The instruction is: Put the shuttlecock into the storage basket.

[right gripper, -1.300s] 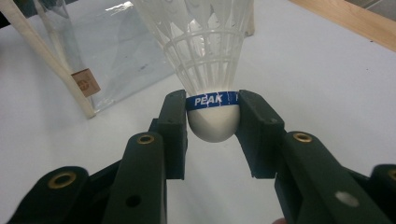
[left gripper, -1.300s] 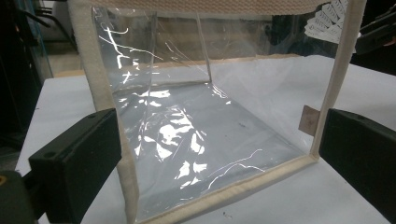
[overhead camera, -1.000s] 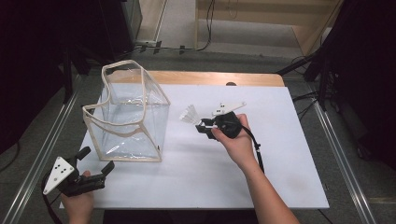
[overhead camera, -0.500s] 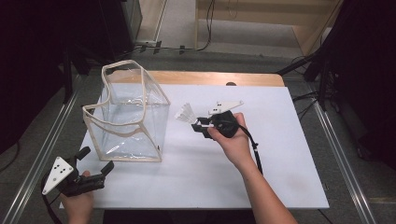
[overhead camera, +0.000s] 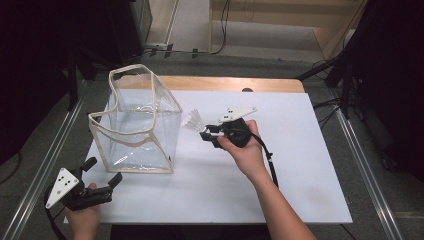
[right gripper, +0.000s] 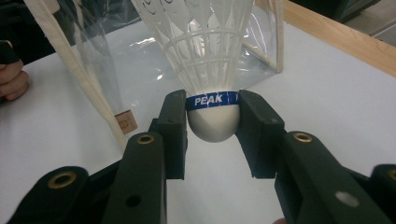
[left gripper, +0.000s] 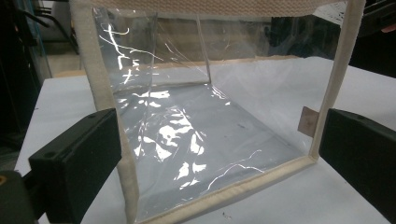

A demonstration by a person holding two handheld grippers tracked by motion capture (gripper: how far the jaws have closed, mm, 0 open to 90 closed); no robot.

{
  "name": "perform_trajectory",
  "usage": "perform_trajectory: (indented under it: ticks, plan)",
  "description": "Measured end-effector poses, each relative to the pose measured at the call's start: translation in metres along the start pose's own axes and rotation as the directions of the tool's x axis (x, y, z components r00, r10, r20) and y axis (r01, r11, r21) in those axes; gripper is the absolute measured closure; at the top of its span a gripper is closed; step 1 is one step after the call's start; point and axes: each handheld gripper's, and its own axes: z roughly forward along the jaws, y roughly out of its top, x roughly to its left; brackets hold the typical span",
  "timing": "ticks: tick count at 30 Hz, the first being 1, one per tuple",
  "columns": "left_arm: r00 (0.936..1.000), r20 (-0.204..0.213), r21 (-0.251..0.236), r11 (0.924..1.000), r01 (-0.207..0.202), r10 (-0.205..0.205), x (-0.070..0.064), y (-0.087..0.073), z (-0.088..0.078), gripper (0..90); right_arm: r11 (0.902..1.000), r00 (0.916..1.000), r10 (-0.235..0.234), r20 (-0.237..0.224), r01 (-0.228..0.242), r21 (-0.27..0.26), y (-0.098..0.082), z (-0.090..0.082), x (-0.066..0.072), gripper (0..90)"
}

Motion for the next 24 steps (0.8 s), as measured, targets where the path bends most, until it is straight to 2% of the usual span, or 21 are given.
perform_trajectory:
  ticks: [24]
  plan:
    - [1.0000,-0.001,-0.001,1.0000,-0.002,0.002,0.000,0.000,0.000,0.0,0.9991,0.9995,-0.022,-0.024,0.021,-0.037,0.020,0.002,0.014,62.4]
